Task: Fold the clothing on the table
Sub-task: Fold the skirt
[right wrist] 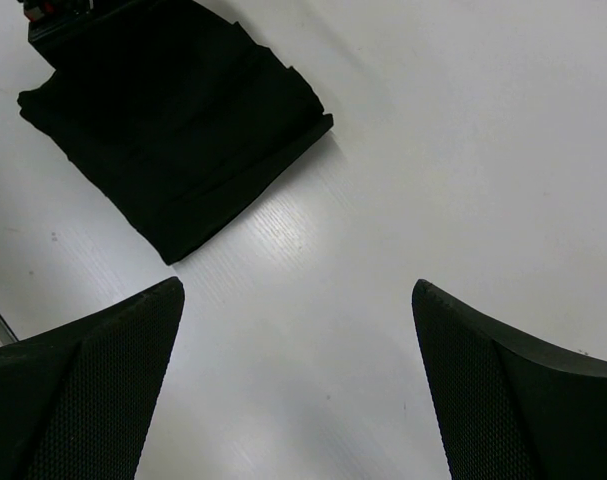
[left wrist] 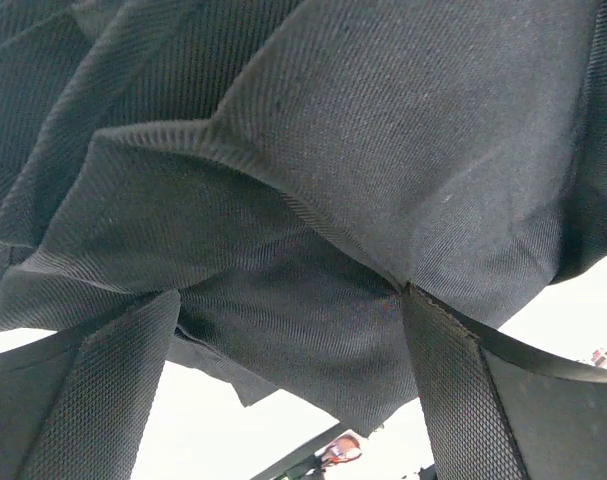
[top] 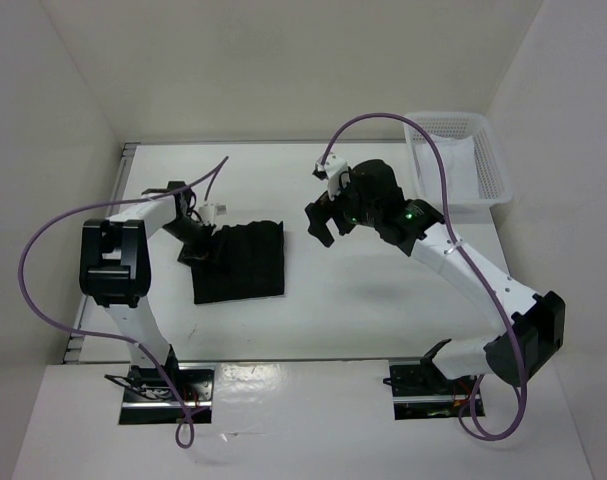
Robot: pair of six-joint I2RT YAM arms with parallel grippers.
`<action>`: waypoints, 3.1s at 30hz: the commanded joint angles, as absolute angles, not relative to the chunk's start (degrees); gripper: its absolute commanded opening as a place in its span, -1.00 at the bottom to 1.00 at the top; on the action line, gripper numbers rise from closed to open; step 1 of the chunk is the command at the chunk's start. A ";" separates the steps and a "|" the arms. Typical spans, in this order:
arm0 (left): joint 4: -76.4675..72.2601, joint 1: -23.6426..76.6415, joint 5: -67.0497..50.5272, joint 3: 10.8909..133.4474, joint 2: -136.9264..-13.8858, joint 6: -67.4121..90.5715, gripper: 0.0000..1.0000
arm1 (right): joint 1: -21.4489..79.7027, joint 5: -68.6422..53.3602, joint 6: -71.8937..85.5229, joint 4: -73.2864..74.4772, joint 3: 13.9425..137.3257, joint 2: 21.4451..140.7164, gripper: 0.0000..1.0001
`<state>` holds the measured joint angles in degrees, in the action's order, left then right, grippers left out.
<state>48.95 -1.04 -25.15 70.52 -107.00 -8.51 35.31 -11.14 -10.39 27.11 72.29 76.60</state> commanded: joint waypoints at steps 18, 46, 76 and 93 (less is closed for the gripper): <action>44.67 -8.35 -21.39 81.79 -62.36 2.19 0.98 | 40.07 -12.23 -8.26 29.17 82.43 89.98 0.98; 39.90 -27.86 -21.53 58.89 -55.71 -2.29 1.00 | 56.61 0.11 -6.06 34.54 113.38 131.91 0.98; 40.43 -27.86 -21.53 58.89 -56.34 -3.34 1.00 | 36.04 0.54 -7.73 35.42 81.83 115.05 0.98; 40.43 -27.86 -21.53 58.89 -56.34 -3.34 1.00 | 42.19 -3.52 -7.73 37.18 85.07 102.67 0.98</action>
<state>41.08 -27.57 -20.03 58.22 -57.34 -2.83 42.57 -1.85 -7.38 36.03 82.89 110.87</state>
